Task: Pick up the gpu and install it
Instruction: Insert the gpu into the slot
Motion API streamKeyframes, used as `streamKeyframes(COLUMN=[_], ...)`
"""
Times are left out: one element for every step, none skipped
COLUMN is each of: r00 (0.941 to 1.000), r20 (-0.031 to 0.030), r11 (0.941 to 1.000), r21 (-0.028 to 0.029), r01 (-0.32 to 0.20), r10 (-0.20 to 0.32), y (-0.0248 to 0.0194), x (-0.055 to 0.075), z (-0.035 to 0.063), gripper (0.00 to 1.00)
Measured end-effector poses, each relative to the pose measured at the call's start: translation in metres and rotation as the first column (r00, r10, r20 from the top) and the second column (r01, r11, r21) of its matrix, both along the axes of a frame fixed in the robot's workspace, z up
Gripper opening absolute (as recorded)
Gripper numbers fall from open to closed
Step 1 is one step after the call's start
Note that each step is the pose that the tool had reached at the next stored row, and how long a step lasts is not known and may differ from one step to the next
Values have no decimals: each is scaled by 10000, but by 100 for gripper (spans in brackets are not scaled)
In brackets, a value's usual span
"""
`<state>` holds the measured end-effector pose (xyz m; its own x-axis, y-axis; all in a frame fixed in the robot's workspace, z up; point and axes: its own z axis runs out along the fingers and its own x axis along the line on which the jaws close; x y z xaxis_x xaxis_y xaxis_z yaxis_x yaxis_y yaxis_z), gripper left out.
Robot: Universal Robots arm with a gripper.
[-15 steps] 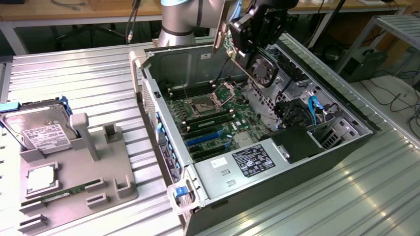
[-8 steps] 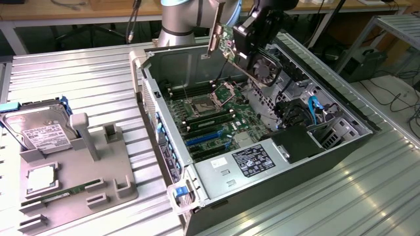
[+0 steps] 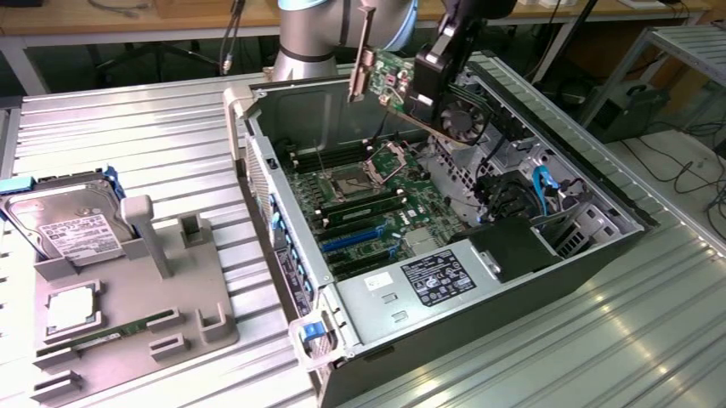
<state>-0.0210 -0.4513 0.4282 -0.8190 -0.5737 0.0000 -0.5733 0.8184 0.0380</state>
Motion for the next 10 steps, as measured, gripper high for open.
streamKeyframes(r00=[10000,10000,9999,9999,9998,9997,9995,9994,9992,9990], r20=[0,-1,0,0,0,0,0,0,0,0], r11=[10000,10000,9999,9999,9998,9997,9995,9994,9992,9990], r21=[0,-1,-1,-1,-1,-1,0,-1,-1,-1], r01=[-42,-81,-130,-168,-217,-256,-308,-344,-401,-437], r10=[42,81,130,168,217,256,308,344,401,437], y=[0,0,0,0,0,0,0,0,0,0], x=[0,0,0,0,0,0,0,0,0,0], z=[0,-1,-1,-1,-2,-2,-3,-3,-3,-3], gripper=[28,28,28,28,28,28,28,28,28,28])
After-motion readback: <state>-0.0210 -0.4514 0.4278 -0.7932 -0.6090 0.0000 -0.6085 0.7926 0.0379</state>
